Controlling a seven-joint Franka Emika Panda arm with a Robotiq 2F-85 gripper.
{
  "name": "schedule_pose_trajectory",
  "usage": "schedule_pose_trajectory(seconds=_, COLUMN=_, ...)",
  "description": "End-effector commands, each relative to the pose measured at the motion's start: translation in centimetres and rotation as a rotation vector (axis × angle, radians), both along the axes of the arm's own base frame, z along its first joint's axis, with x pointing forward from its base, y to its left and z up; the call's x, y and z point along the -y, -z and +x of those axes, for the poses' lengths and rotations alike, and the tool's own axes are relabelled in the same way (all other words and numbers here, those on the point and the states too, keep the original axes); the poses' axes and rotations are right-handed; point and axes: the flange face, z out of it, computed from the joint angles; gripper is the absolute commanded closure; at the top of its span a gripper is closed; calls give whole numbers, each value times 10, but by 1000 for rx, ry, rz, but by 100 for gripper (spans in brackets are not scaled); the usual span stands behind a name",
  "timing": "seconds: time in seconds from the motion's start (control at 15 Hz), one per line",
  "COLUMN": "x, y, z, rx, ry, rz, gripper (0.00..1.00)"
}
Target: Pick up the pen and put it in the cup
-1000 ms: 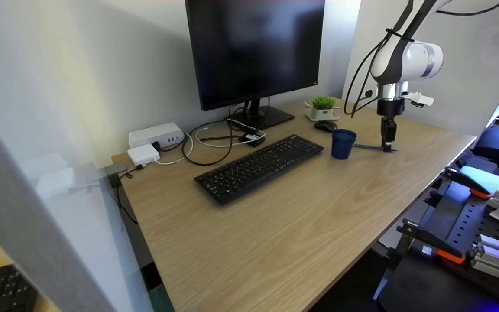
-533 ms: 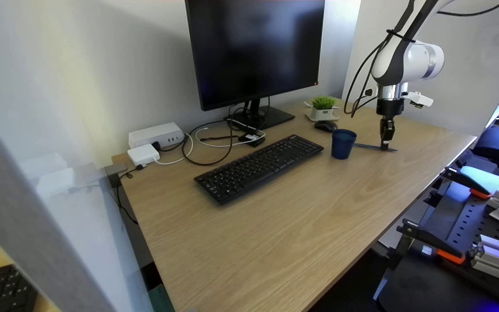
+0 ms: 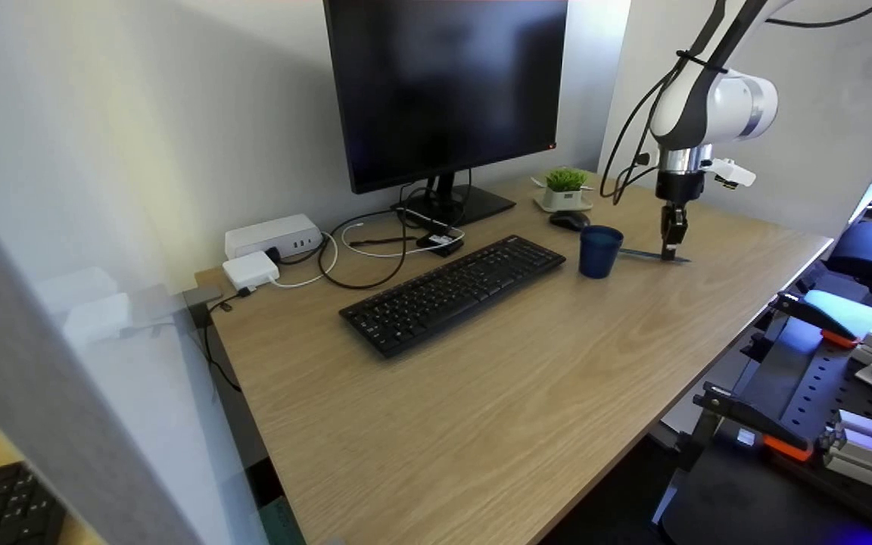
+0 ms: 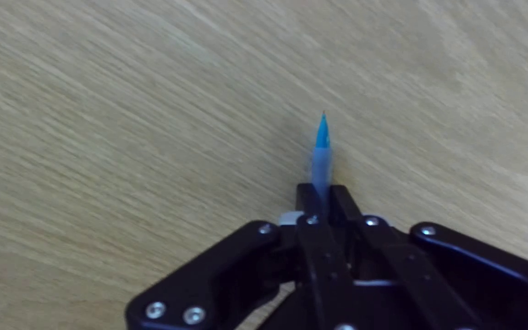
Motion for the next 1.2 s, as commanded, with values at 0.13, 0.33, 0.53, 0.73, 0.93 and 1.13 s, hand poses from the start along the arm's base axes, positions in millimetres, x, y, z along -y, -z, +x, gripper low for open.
schedule_pose_trajectory(seconds=0.13, x=-12, y=-47, z=16, rx=127, ry=35, rz=-58, gripper=97)
schedule_pose_trajectory(seconds=0.33, x=-27, y=-76, z=22, rx=181, ry=45, rz=-89, gripper=97)
schedule_pose_trajectory(seconds=0.53, x=-47, y=-98, z=21, rx=214, ry=40, rz=-122, gripper=97)
schedule_pose_trajectory(seconds=0.73, x=-68, y=-117, z=18, rx=234, ry=12, rz=-178, gripper=97)
schedule_pose_trajectory(seconds=0.93, x=-89, y=-138, z=16, rx=256, ry=-43, rz=-266, gripper=97)
schedule_pose_trajectory(seconds=1.13, x=-116, y=-158, z=15, rx=291, ry=-107, rz=-368, gripper=97)
